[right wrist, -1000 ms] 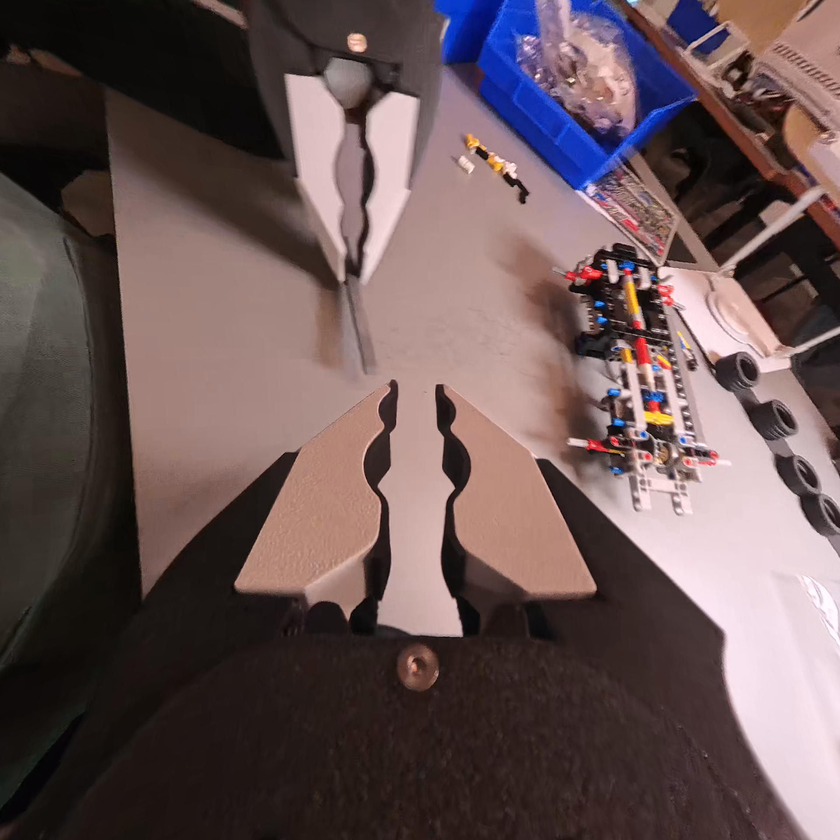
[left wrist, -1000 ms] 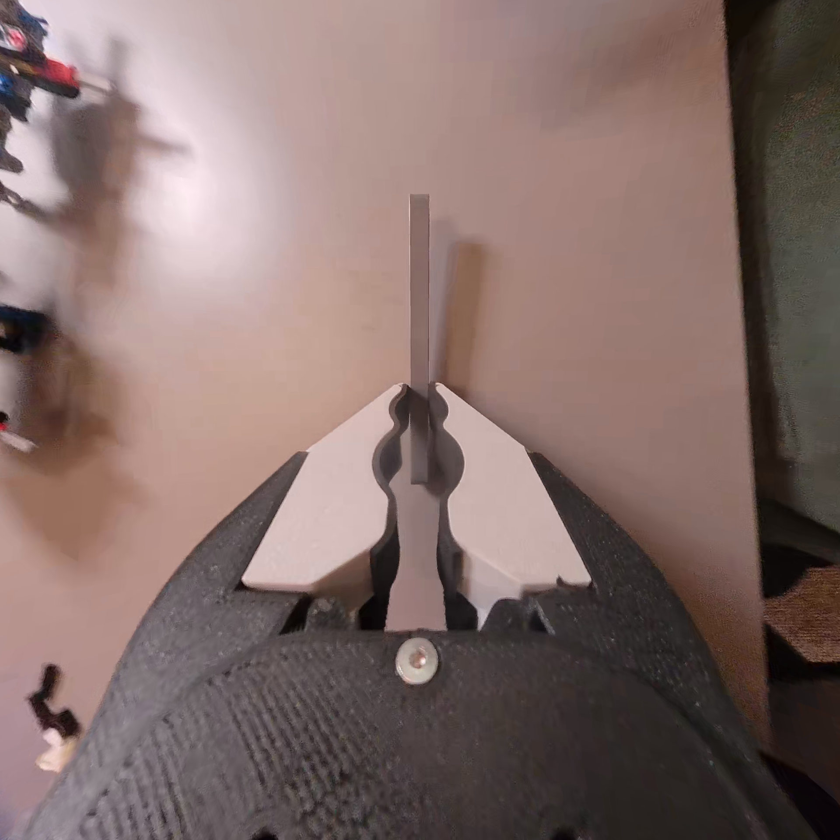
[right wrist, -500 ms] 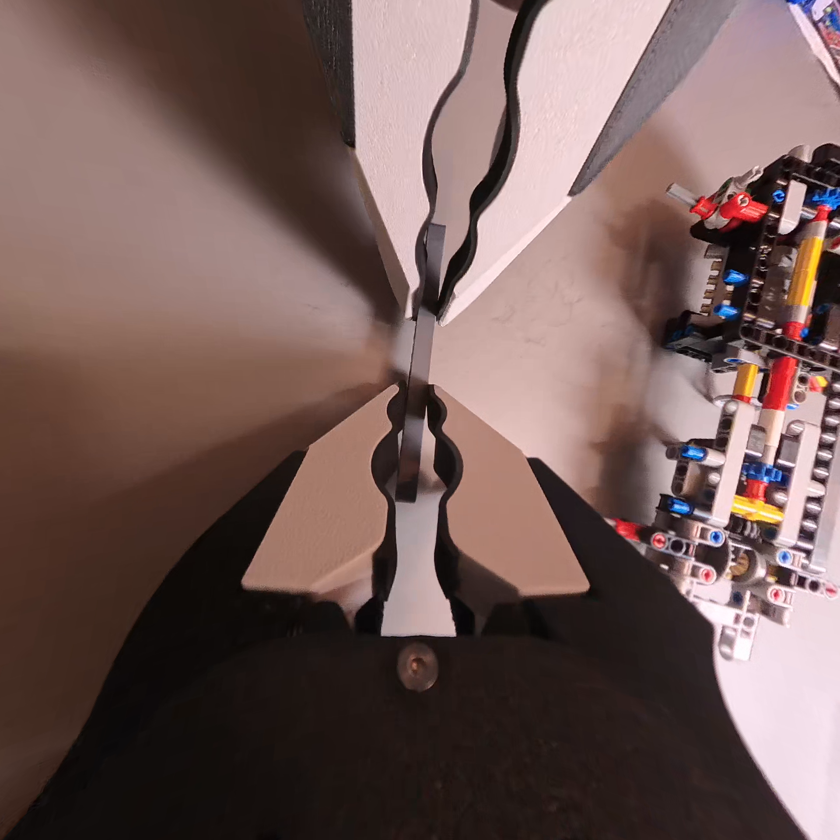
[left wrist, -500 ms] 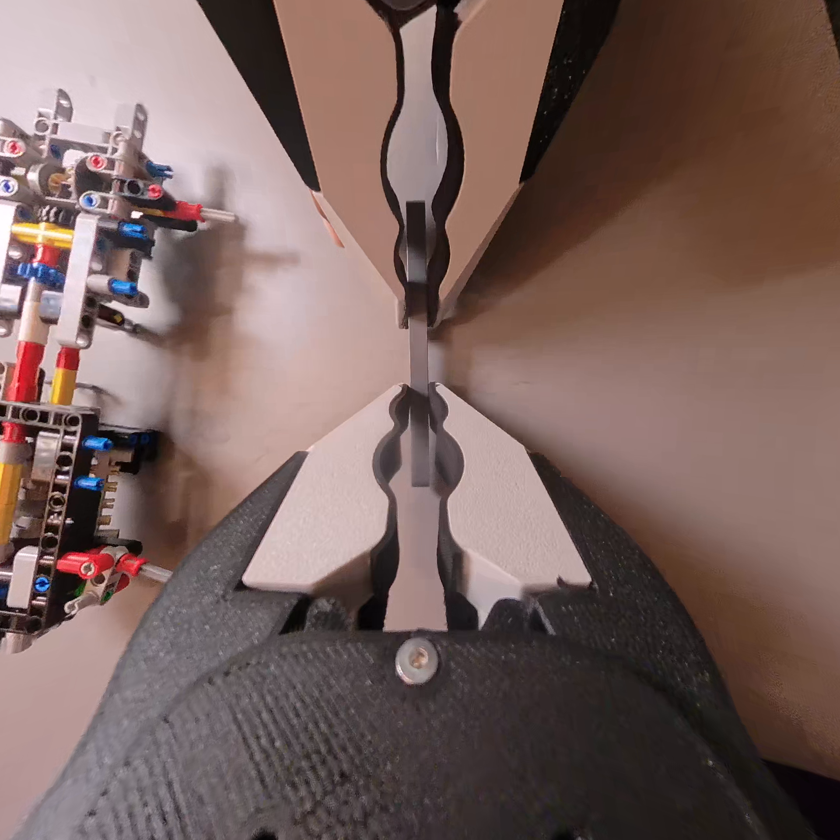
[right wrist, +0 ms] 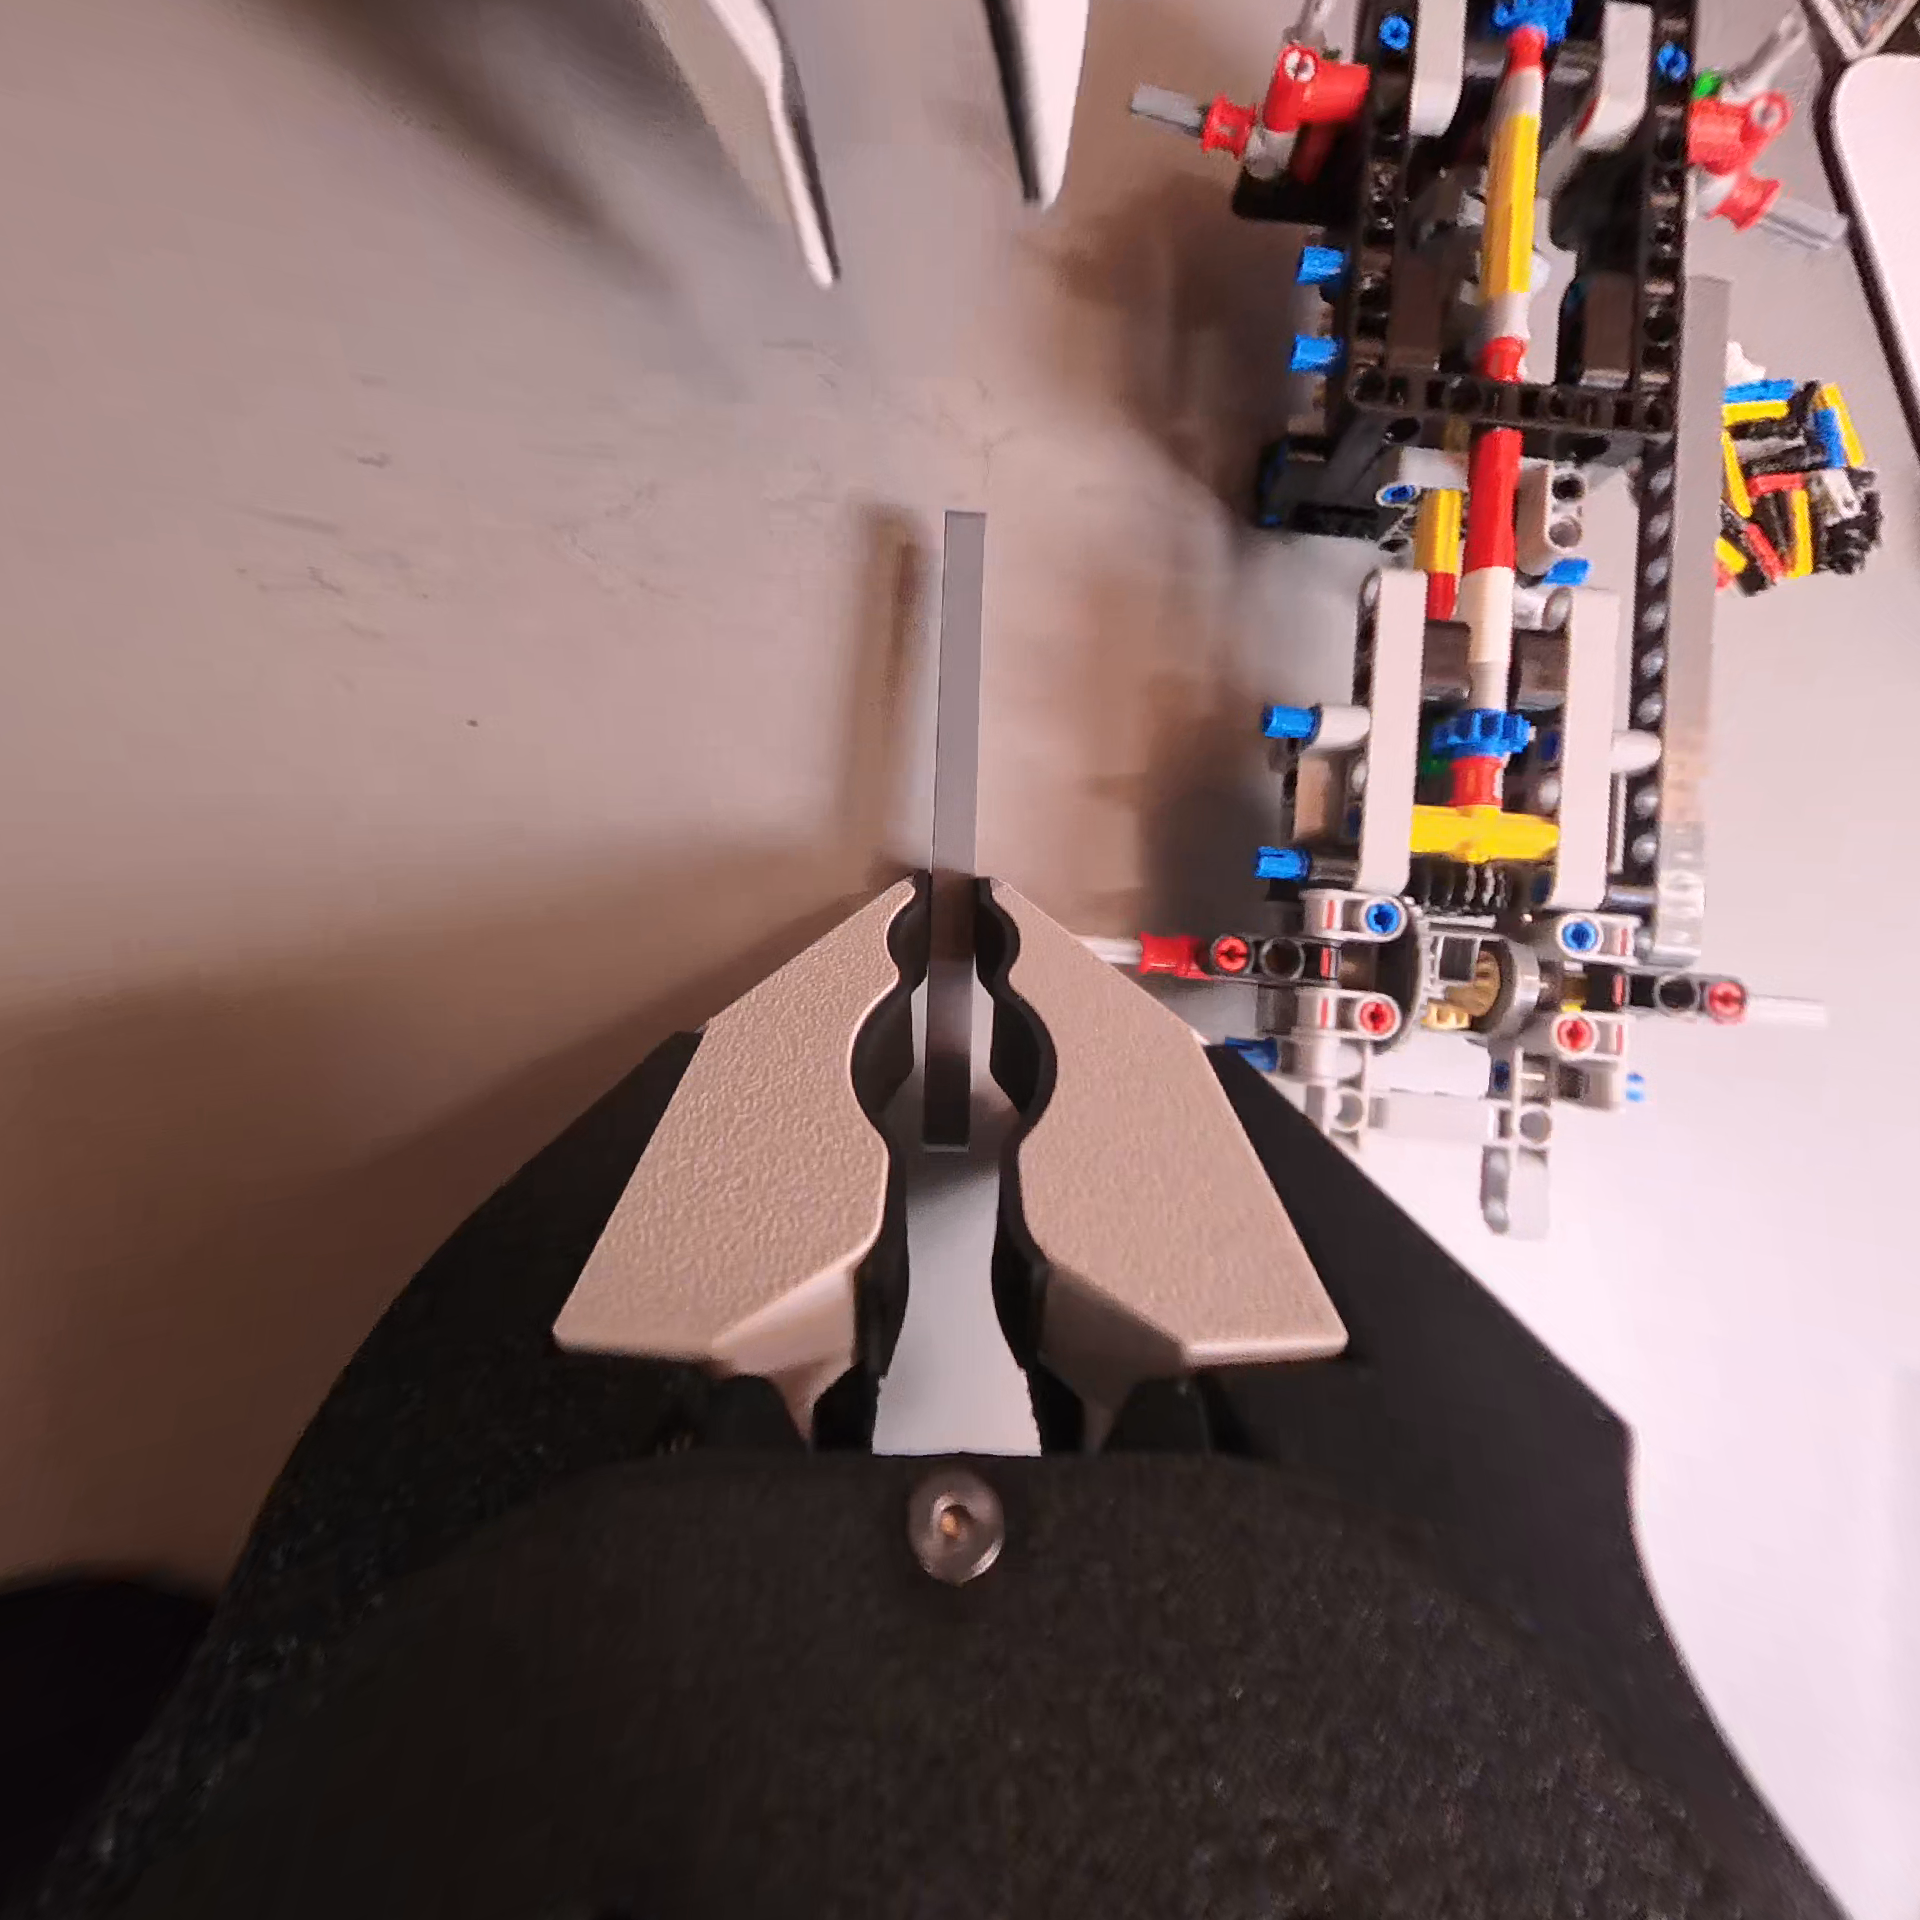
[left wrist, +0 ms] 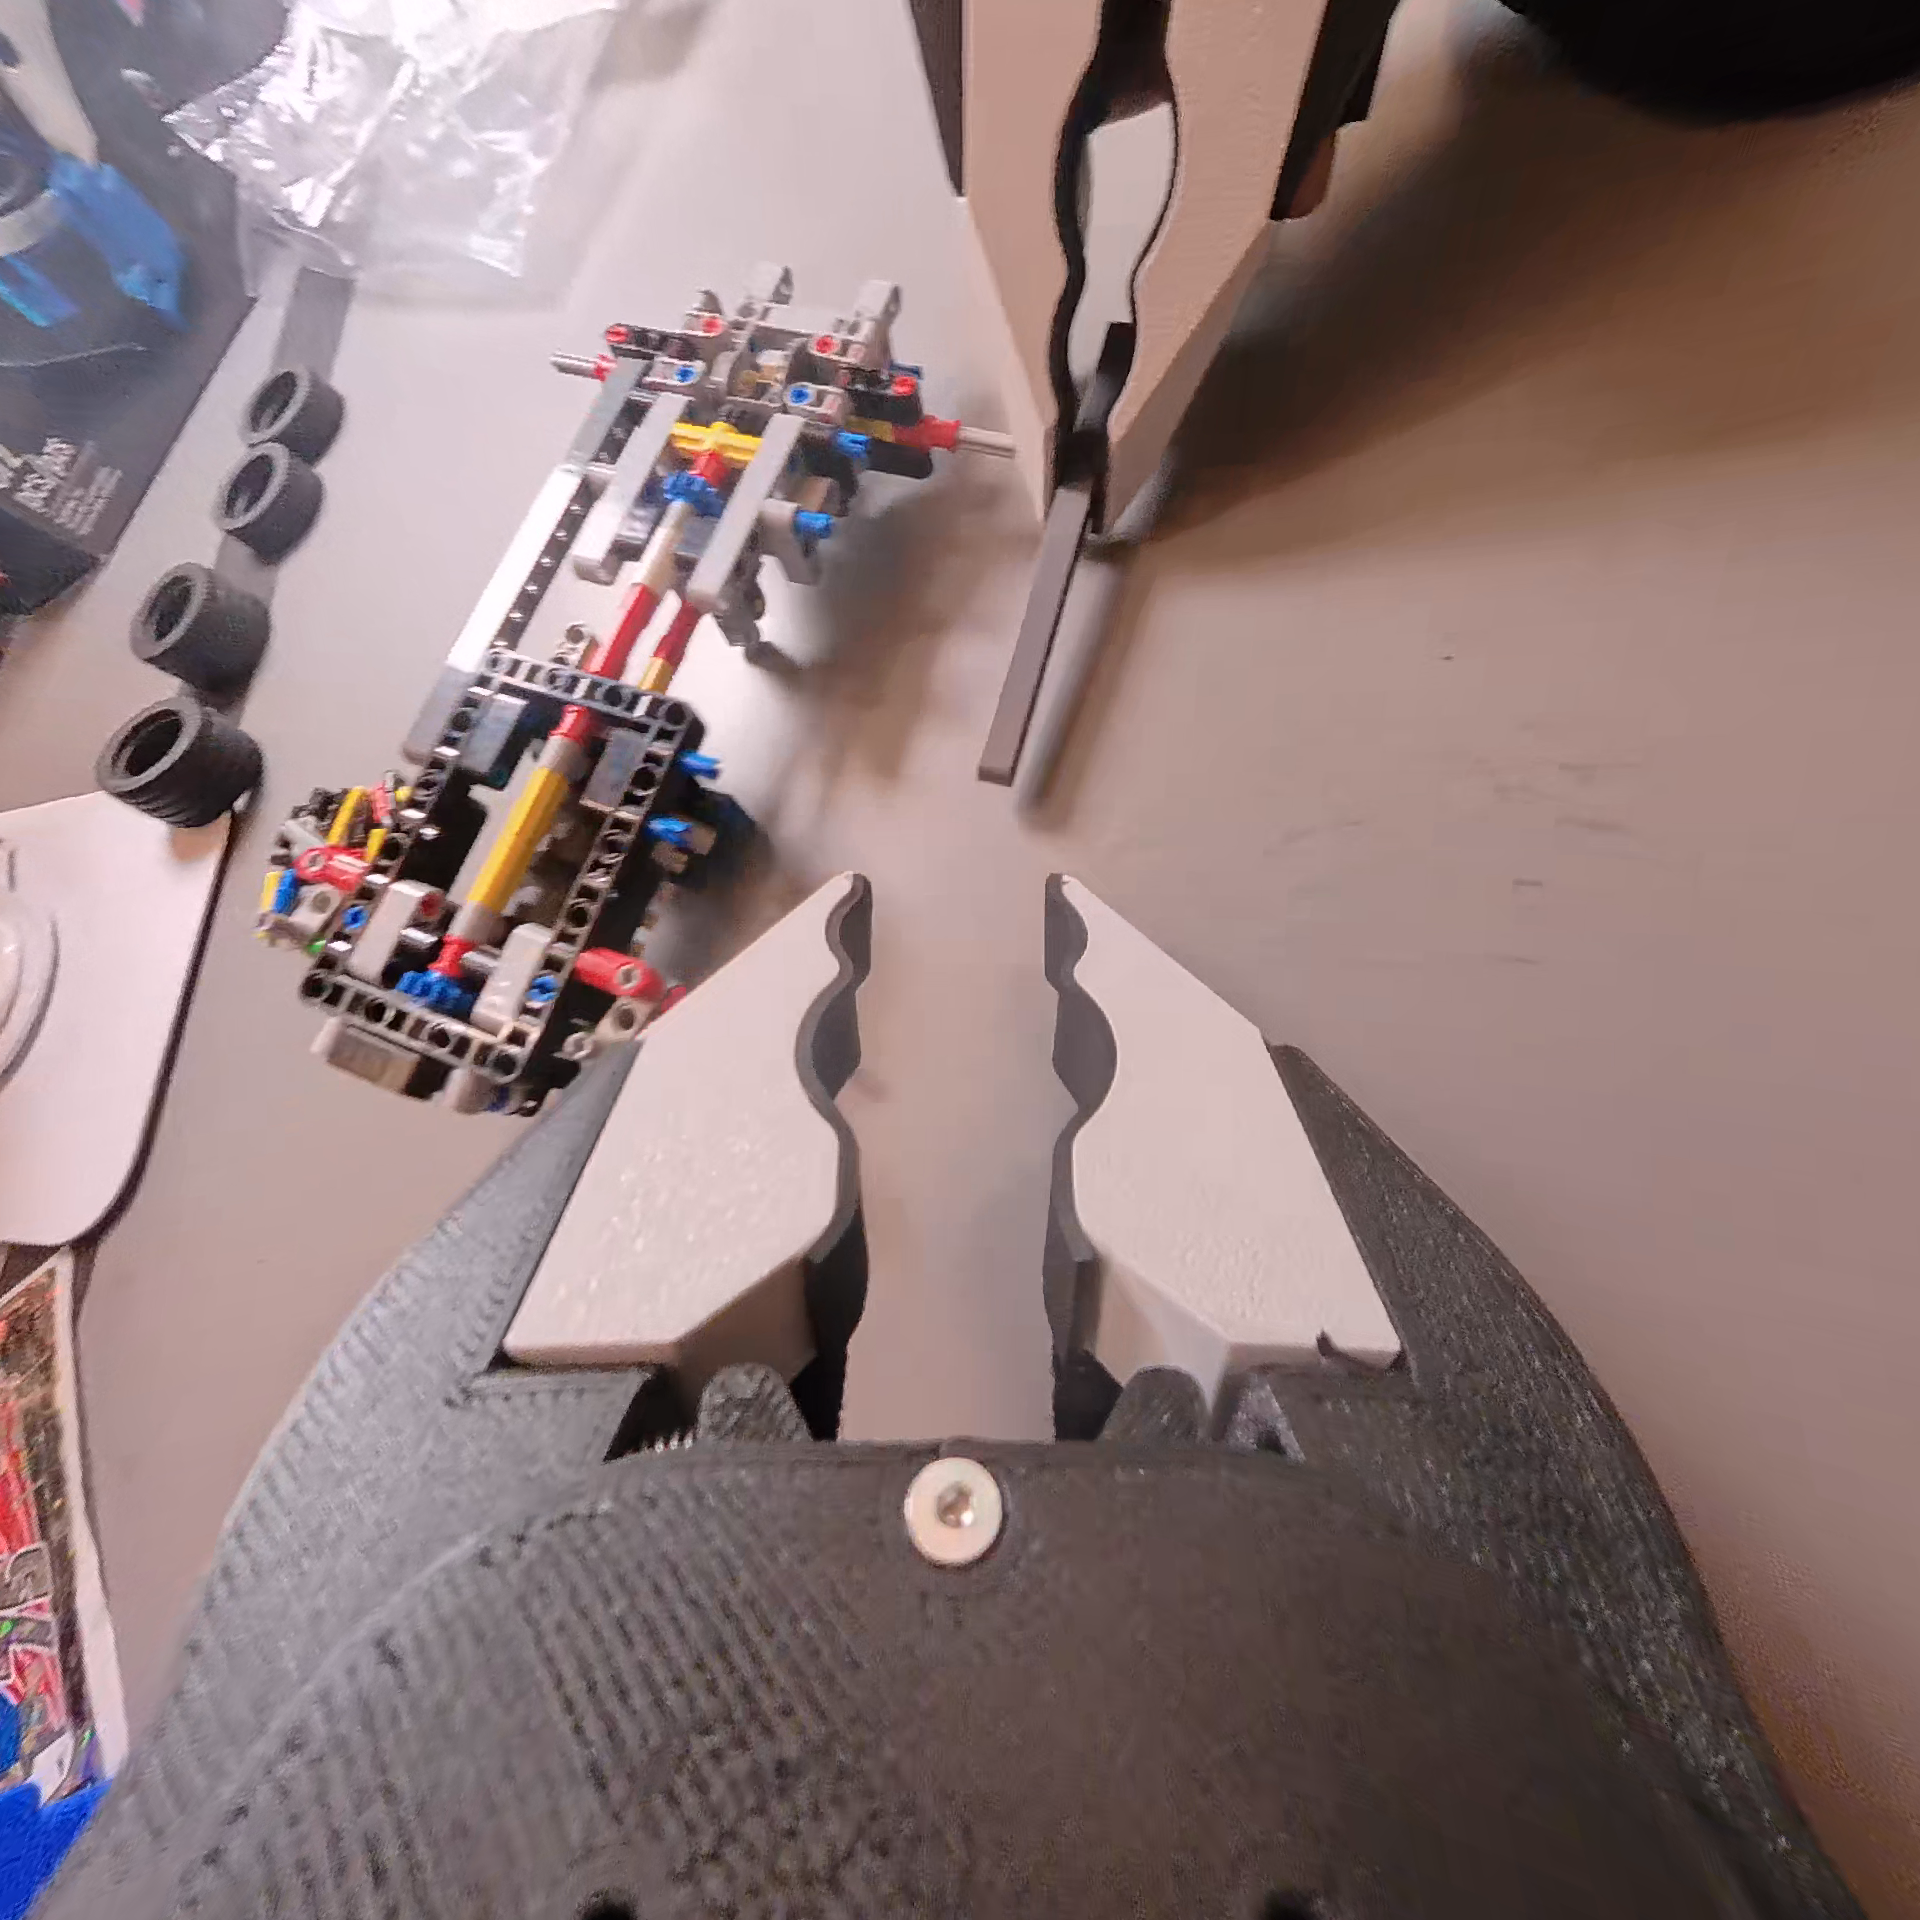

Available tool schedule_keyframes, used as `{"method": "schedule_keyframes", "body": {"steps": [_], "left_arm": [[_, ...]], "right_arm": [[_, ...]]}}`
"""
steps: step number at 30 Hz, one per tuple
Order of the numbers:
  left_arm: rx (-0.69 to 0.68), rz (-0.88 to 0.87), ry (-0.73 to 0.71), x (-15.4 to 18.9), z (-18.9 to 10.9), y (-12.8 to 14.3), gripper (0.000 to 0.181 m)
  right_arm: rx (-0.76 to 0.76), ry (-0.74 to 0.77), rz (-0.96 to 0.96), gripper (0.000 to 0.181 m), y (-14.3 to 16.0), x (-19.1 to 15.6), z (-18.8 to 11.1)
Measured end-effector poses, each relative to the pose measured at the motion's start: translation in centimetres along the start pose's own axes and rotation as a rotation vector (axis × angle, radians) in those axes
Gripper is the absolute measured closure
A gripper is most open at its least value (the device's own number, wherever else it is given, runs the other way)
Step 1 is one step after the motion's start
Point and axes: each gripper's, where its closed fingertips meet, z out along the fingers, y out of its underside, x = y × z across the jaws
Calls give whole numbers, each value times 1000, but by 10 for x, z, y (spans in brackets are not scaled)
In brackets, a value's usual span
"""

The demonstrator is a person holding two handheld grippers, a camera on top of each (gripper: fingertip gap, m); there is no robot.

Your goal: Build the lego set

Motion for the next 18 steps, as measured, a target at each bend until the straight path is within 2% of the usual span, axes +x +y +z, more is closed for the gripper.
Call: {"method": "schedule_keyframes", "body": {"steps": [10, 14, 18], "left_arm": [[48, 1, -184, -67, -38, 0, 153], [-22, 41, -91, -78, -30, 5, 144], [-128, 103, 66, -75, -10, 6, 149]], "right_arm": [[15, 19, -21, 176, -6, 4, 3], [53, 19, -21, 176, -12, 3, 3], [100, 28, -21, 176, -20, 2, 2]]}}
